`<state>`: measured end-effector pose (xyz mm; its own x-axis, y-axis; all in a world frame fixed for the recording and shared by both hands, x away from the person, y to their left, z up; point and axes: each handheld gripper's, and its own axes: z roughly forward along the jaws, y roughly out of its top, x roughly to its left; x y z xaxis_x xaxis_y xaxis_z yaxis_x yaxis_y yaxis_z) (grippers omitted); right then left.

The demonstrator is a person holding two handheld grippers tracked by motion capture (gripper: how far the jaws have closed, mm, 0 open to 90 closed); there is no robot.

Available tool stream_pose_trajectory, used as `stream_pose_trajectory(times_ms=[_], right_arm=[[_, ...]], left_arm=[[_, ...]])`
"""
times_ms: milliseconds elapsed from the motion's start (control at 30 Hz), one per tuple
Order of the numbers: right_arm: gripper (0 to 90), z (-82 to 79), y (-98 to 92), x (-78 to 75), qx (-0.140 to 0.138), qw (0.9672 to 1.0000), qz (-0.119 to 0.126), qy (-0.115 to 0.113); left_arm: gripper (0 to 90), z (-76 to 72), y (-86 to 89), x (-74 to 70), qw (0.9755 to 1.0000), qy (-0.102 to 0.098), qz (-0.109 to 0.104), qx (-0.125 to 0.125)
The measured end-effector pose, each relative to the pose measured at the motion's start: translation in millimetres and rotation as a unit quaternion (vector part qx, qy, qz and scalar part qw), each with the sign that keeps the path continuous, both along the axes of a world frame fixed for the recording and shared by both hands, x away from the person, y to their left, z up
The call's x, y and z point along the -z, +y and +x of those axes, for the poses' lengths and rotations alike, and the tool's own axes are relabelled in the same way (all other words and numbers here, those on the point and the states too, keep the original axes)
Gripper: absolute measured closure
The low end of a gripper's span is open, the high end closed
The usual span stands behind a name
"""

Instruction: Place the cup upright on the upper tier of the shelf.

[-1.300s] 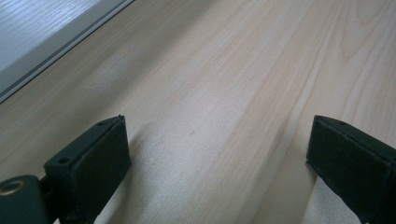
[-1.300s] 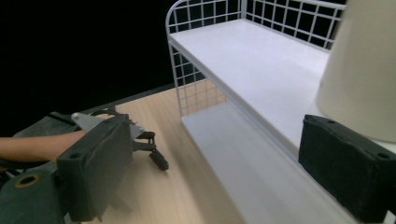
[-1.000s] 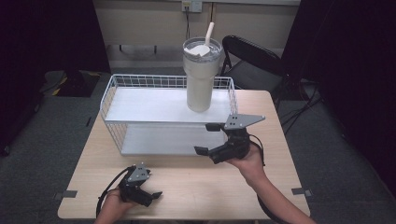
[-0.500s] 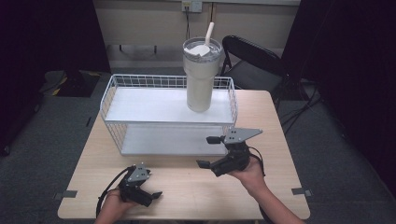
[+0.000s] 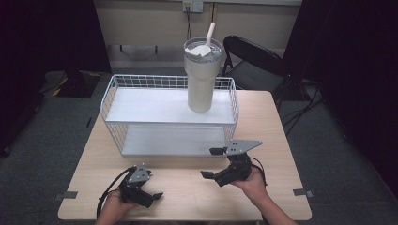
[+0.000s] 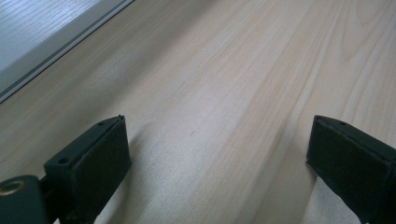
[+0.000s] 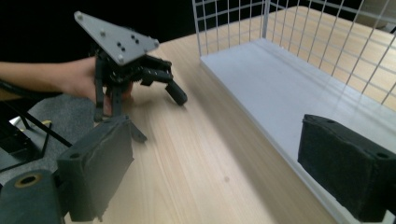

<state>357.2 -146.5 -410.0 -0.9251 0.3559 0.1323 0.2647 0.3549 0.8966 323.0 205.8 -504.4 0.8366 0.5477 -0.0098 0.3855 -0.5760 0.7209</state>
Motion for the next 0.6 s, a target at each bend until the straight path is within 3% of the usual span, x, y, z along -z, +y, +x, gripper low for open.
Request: stream_pose_trajectory(times_ms=[600], right_arm=[[9.5,-0.7,-17.0,46.5,0.013,0.9991,-0.023,0.032]], left_arm=[[5.3,0.0,0.0,0.0,1.0000,0.000,0.000,0.000]])
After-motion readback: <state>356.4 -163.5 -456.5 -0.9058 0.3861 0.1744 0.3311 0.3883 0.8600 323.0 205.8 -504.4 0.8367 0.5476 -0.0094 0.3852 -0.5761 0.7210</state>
